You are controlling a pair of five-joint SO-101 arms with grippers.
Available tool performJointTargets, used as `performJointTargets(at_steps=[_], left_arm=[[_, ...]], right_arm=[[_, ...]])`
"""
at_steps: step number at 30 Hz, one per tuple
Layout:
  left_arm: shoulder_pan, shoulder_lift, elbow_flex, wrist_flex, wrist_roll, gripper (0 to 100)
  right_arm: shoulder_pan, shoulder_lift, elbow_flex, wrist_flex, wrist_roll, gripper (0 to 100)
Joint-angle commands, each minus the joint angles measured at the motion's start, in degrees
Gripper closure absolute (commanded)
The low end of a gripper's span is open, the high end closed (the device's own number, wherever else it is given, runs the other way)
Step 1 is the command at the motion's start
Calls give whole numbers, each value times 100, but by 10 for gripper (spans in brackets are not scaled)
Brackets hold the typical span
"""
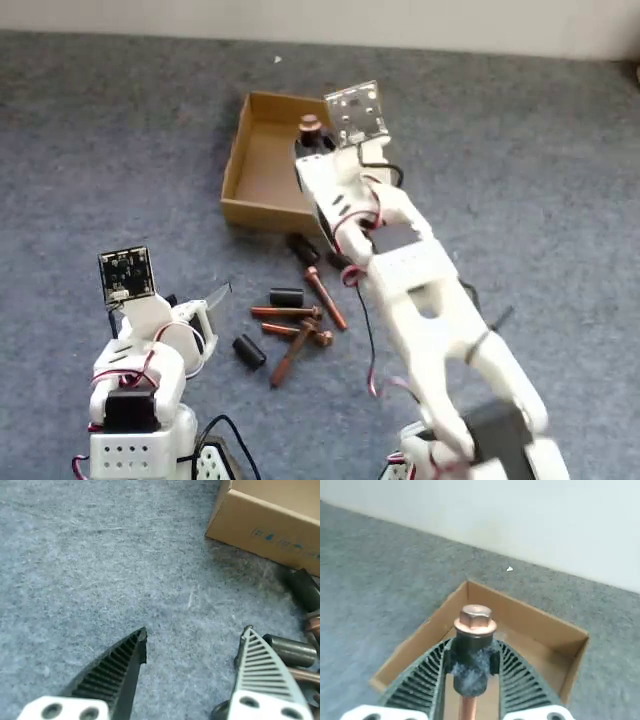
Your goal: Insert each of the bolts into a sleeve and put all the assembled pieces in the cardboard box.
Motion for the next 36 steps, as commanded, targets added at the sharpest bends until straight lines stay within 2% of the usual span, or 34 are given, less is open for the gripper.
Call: performJointTargets(at_steps=[1, 7, 12, 23, 27, 31, 36], left_arm=[[-48, -48, -22, -132, -70, 699], [-48, -48, -22, -132, -70, 699], [-48, -48, -22, -132, -70, 699], [-48, -48, -22, -132, -70, 699], [-48, -48, -22, -141, -70, 699], [-48, -48, -22, -141, -70, 699], [-48, -48, -22, -123, -70, 699]], right_arm=[[136, 1095, -470, -1446, -35, 994], [224, 2299, -708, -1789, -26, 976], [189, 2220, -778, -1622, -35, 832], [180, -163, -822, 2870, 18, 817], [180, -462, -813, 4242, 1064, 817], [84, -163, -813, 5033, 1591, 817], [92, 655, -866, 5130, 2215, 817]])
